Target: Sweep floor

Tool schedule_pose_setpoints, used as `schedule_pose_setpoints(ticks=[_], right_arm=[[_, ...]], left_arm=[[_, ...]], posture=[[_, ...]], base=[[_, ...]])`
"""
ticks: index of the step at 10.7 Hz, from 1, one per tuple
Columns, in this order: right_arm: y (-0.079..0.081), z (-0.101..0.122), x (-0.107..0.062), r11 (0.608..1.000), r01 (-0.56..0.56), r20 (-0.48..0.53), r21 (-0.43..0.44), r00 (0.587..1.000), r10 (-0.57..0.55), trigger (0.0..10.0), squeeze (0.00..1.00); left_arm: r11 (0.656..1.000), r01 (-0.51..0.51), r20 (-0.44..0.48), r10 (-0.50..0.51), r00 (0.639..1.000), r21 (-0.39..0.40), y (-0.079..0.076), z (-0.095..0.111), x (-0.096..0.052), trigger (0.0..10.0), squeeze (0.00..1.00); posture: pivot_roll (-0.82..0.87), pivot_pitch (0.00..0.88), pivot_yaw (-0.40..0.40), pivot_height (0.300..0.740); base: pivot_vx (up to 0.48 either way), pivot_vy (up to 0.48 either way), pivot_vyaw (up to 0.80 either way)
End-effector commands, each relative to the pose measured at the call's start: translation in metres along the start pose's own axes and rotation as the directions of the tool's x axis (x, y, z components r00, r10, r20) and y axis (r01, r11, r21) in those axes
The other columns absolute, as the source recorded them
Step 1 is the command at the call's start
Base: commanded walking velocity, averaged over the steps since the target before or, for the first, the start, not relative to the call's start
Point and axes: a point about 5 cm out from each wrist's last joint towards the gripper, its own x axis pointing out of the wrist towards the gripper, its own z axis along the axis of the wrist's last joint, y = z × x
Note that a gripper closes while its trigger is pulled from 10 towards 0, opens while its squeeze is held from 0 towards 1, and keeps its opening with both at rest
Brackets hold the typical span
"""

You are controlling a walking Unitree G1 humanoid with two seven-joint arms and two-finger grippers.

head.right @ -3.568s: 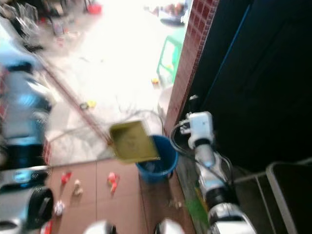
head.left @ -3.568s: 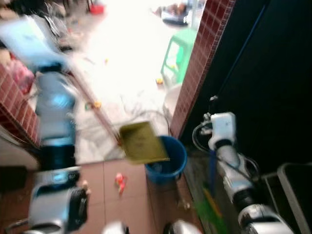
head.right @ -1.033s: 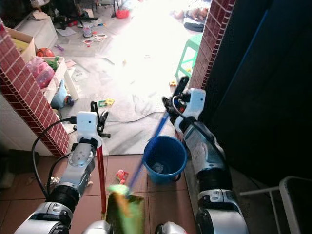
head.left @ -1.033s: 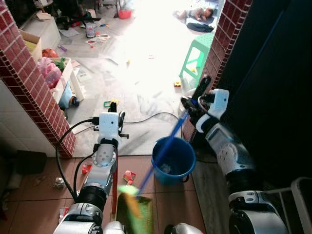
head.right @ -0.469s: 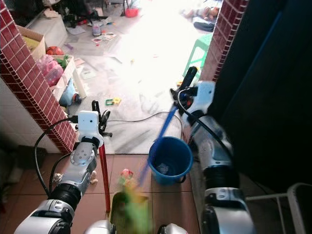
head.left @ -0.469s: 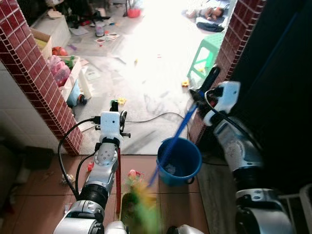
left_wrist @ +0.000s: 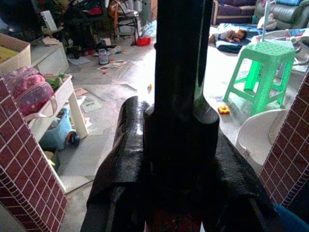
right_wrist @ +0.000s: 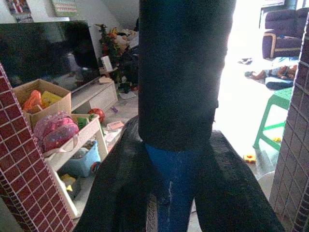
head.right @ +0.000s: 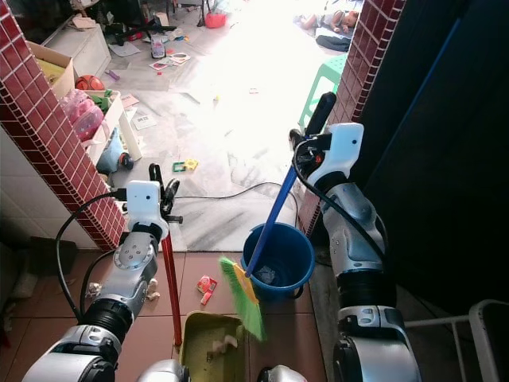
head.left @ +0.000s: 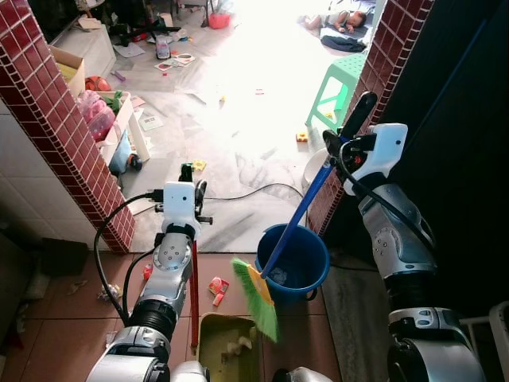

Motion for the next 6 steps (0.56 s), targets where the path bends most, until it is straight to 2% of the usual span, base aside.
schedule_pose_setpoints(ticks=[1, 3, 4, 5, 6], right_arm=[[0.002, 0.007, 0.0, 0.998, -0.013, 0.037, -0.053, 0.999, 0.015, 10.0, 0.0], [0.013, -0.008, -0.009, 0.992, -0.064, -0.015, -0.111, 0.998, 0.063, 10.0, 0.0], [0.025, -0.017, -0.015, 0.99, -0.094, -0.042, -0.101, 0.995, 0.09, 10.0, 0.0], [0.034, -0.023, -0.018, 0.99, -0.114, -0.061, -0.078, 0.992, 0.109, 10.0, 0.0], [0.043, -0.024, -0.017, 0.993, -0.116, -0.061, -0.001, 0.991, 0.116, 10.0, 0.0]], left_arm=[[1.0, 0.006, 0.022, -0.006, 1.0, 0.011, 0.001, 0.006, 0.004, 10.0, 0.0], [1.0, 0.0, 0.023, 0.0, 1.0, 0.008, 0.002, 0.006, 0.003, 10.0, 0.0], [1.0, -0.002, 0.024, 0.002, 1.0, 0.006, 0.002, 0.006, 0.003, 10.0, 0.0], [1.0, -0.002, 0.026, 0.002, 1.0, 0.004, 0.001, 0.006, 0.003, 10.0, 0.0], [1.0, -0.003, 0.029, 0.003, 1.0, 0.0, 0.0, 0.007, 0.004, 10.0, 0.0]], posture=[[-0.03, 0.0, -0.007, 0.74], [-0.03, 0.0, -0.007, 0.74], [-0.03, 0.0, -0.006, 0.74], [-0.04, 0.0, -0.007, 0.74], [-0.03, 0.0, -0.007, 0.74]], base=[[0.0, 0.0, 0.0], [0.0, 0.0, 0.0], [0.0, 0.0, 0.0], [0.0, 0.0, 0.0], [0.0, 0.0, 0.0]])
